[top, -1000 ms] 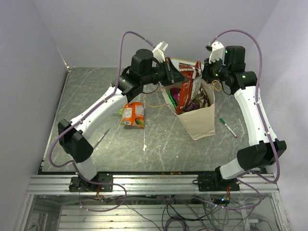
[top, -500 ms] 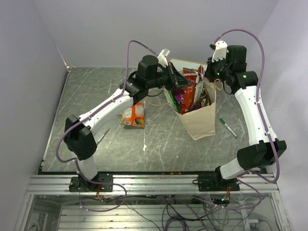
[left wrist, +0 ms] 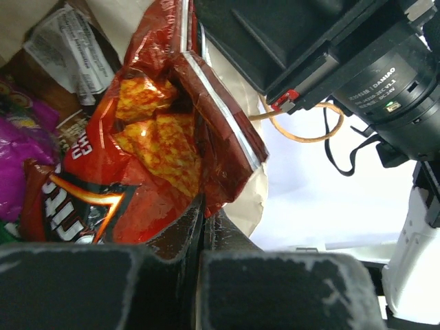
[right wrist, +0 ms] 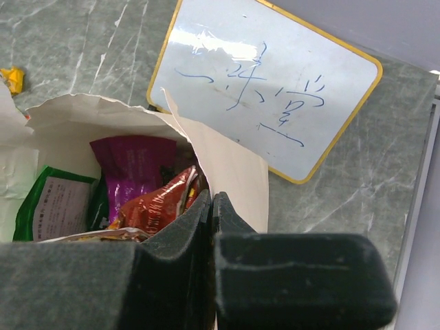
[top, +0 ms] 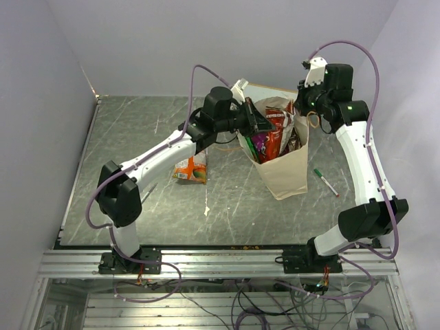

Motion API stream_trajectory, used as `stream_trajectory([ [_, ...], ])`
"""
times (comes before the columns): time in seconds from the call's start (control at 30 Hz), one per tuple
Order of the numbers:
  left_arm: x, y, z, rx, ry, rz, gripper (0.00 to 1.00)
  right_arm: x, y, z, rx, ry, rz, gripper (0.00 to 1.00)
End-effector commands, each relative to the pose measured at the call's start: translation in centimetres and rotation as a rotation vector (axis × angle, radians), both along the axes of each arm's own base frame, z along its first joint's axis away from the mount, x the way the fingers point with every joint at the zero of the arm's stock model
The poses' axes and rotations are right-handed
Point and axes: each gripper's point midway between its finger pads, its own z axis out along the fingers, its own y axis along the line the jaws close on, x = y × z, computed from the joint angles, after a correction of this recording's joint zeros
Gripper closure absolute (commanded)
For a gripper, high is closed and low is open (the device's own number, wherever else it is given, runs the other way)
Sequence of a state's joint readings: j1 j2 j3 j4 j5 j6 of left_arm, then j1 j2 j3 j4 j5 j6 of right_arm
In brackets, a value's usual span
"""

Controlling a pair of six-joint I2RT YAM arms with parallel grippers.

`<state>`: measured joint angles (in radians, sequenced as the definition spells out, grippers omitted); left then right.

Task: Place the snacks into the paper bag
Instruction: Place the snack in the paper bag.

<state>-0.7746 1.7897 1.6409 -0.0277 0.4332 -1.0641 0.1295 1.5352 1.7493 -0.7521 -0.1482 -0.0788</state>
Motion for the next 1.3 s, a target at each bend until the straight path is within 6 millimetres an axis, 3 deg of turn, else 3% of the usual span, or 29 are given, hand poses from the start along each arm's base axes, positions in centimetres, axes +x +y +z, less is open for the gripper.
stream_trajectory([
  [0.0,-0.7,-1.8,1.9,-0.093,0.028,-0.071,0.93,0.4,0.0,0.2,0.016,0.000,0.000,1.00],
  [0.13,-1.3,-2.6,4.2,-0.173,0.049,-0.131,0.93,0.4,-0.4,0.4,0.007,-0.008,-0.016,1.00],
  [0.23,-1.4,-2.6,3.7,-0.172,0.062,-0.132,0.93,0.6,-0.7,0.6,-0.001,-0.013,-0.033,1.00],
  [0.53,0.3,-0.9,-7.0,0.086,0.263,0.040,0.93,0.7,-0.5,0.5,0.001,-0.008,-0.022,1.00],
  [0.7,1.6,0.3,-9.8,0.162,0.302,0.102,0.93,0.3,-0.6,0.4,-0.006,-0.009,-0.020,1.00],
  [0.83,3.3,1.1,-9.2,0.210,0.211,0.142,0.89,0.2,-0.6,0.3,-0.008,-0.009,-0.018,1.00],
  [0.93,3.6,0.9,-7.5,0.187,0.130,0.117,0.83,0.2,-0.4,0.2,-0.004,-0.004,-0.007,1.00],
  [1.13,0.8,-1.3,-3.8,0.113,-0.028,-0.027,0.74,0.4,-0.3,-0.1,-0.004,0.005,0.000,1.00],
  [1.27,-2.5,-3.6,-2.6,0.071,-0.090,-0.164,0.73,0.4,-0.3,-0.1,-0.004,0.005,0.000,1.00],
])
